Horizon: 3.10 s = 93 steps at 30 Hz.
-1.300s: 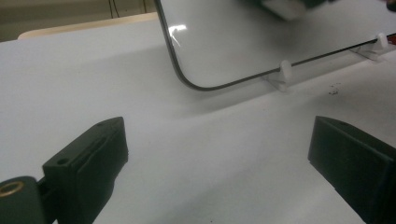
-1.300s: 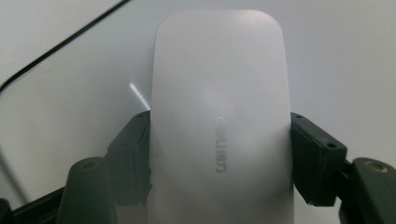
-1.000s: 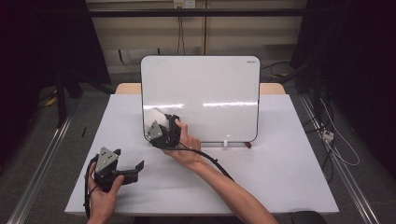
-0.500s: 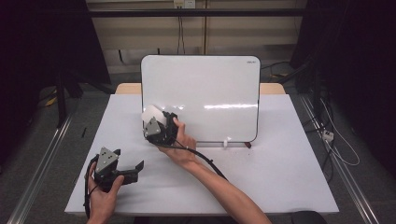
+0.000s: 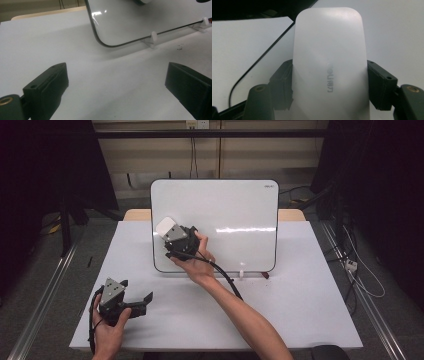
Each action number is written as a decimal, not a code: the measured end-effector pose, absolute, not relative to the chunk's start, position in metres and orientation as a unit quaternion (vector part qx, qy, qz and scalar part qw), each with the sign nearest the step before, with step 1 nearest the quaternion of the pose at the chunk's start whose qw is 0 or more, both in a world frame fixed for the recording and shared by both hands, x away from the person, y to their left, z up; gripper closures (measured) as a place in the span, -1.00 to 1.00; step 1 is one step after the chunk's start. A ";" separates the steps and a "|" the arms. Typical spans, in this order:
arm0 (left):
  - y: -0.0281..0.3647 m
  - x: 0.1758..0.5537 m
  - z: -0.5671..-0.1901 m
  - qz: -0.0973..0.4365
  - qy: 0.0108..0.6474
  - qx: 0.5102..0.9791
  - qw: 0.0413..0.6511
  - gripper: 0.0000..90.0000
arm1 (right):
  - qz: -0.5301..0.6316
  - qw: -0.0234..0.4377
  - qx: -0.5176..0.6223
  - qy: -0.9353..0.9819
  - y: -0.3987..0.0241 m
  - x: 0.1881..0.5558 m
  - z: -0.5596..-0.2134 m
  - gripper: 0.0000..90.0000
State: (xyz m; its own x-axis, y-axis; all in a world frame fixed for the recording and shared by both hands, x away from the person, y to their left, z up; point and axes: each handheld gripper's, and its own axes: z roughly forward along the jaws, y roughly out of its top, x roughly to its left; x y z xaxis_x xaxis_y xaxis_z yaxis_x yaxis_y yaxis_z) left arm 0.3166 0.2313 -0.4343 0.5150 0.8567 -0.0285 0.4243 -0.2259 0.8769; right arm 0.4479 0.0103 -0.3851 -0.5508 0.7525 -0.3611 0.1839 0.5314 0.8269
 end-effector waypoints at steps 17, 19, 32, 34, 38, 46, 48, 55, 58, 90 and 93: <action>0.232 0.317 -0.434 0.241 0.430 0.744 0.450 -0.90 | 0.423 0.347 0.288 0.786 -0.036 0.428 -0.377 -0.30; 0.232 0.316 -0.433 0.244 0.431 0.744 0.449 -0.90 | 0.423 0.345 0.290 0.786 -0.043 0.426 -0.377 -0.30; 0.232 0.317 -0.434 0.239 0.433 0.744 0.449 -0.90 | 0.412 0.353 0.324 0.775 -0.101 0.420 -0.369 -0.30; 0.232 0.317 -0.435 0.239 0.433 0.744 0.449 -0.90 | 0.412 0.352 0.330 0.773 -0.109 0.418 -0.370 -0.30; 0.232 0.318 -0.435 0.239 0.434 0.745 0.447 -0.90 | 0.410 0.353 0.340 0.769 -0.123 0.414 -0.371 -0.30; 0.232 0.318 -0.434 0.242 0.435 0.743 0.448 -0.90 | 0.399 0.367 0.352 0.763 -0.148 0.405 -0.372 -0.30; 0.232 0.318 -0.433 0.243 0.433 0.743 0.449 -0.90 | 0.399 0.370 0.356 0.760 -0.155 0.403 -0.372 -0.30; 0.232 0.316 -0.433 0.245 0.436 0.741 0.448 -0.90 | 0.383 0.388 0.369 0.753 -0.178 0.395 -0.375 -0.30; 0.232 0.316 -0.432 0.248 0.435 0.741 0.448 -0.90 | 0.373 0.394 0.376 0.751 -0.186 0.392 -0.380 -0.30; 0.233 0.309 -0.434 0.241 0.437 0.744 0.445 -0.90 | 0.301 0.422 0.406 0.753 -0.204 0.388 -0.422 -0.31; 0.234 0.308 -0.433 0.240 0.436 0.745 0.445 -0.90 | 0.306 0.412 0.409 0.754 -0.205 0.389 -0.421 -0.32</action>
State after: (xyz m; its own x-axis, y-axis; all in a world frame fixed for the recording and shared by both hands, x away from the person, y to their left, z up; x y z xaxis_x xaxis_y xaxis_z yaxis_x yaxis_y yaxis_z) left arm 0.3084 0.2335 -0.4334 0.5053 0.8624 -0.0300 0.4348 -0.2244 0.8721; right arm 0.3886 -0.2053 -0.4209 -0.3253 0.8692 -0.3723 0.3651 0.4786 0.7985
